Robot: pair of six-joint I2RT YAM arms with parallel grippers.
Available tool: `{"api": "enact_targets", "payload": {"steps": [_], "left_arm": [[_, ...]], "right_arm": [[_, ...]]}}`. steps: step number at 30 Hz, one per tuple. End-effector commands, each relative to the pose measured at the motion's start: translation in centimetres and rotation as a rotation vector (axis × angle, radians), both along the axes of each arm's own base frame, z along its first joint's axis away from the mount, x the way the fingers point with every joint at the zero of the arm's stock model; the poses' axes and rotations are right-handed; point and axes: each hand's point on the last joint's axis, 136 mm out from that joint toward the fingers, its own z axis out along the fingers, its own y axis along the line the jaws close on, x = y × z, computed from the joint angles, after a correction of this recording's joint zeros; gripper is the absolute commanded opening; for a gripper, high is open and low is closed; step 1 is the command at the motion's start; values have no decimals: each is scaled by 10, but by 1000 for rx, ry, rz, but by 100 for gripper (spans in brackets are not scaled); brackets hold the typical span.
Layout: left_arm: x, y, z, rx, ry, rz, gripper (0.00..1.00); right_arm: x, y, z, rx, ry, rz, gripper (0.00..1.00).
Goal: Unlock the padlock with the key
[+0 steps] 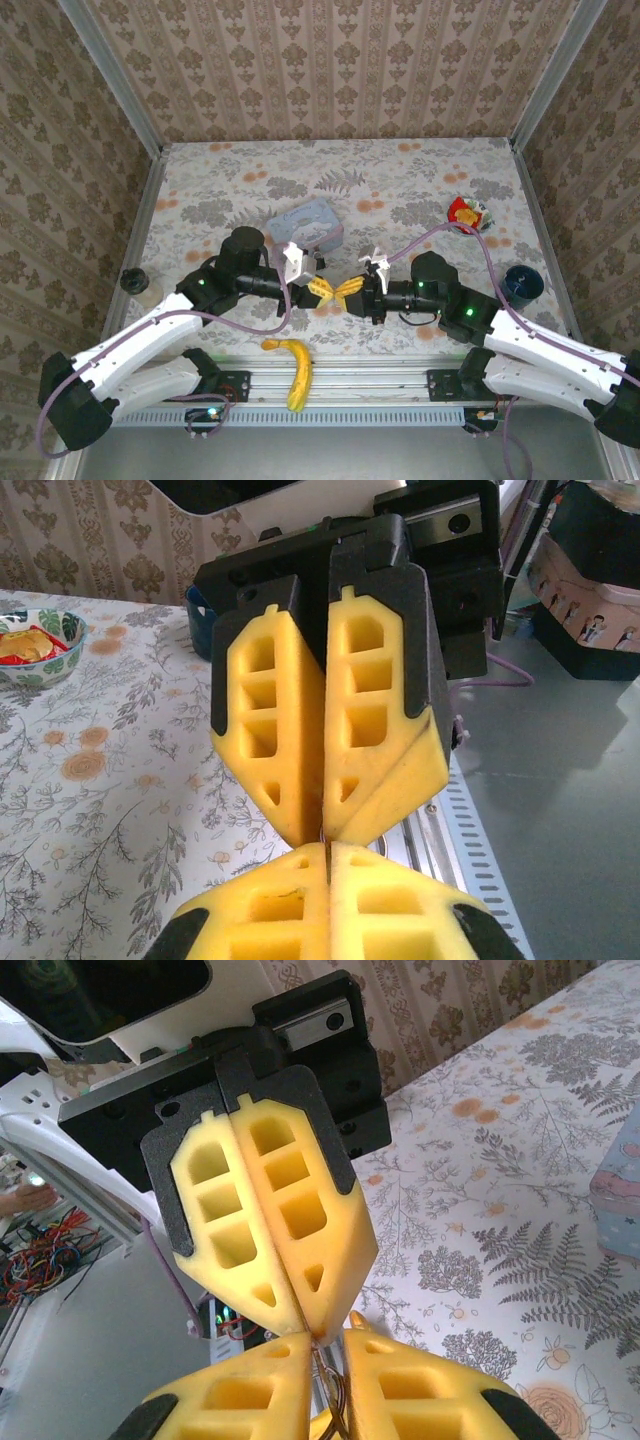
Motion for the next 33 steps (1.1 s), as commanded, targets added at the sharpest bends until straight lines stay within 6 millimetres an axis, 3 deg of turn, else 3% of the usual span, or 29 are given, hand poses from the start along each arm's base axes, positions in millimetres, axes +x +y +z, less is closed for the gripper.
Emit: {"api": "enact_targets", "payload": {"steps": [1, 4, 18, 25, 33], "left_arm": [[-8, 1, 12, -45, -22, -28, 0], [-6, 1, 12, -45, -25, -18, 0], [-3, 0, 14, -48, -24, -2, 0], [-5, 2, 16, -52, -30, 2, 0], [-6, 2, 19, -59, -28, -4, 0]], "right_arm": [[1, 0, 5, -4, -13, 4, 22], [-1, -2, 4, -10, -9, 8, 30], [-2, 5, -2, -36, 17, 41, 24], [0, 2, -4, -45, 8, 23, 31], [-1, 2, -4, -55, 12, 29, 23]]}}
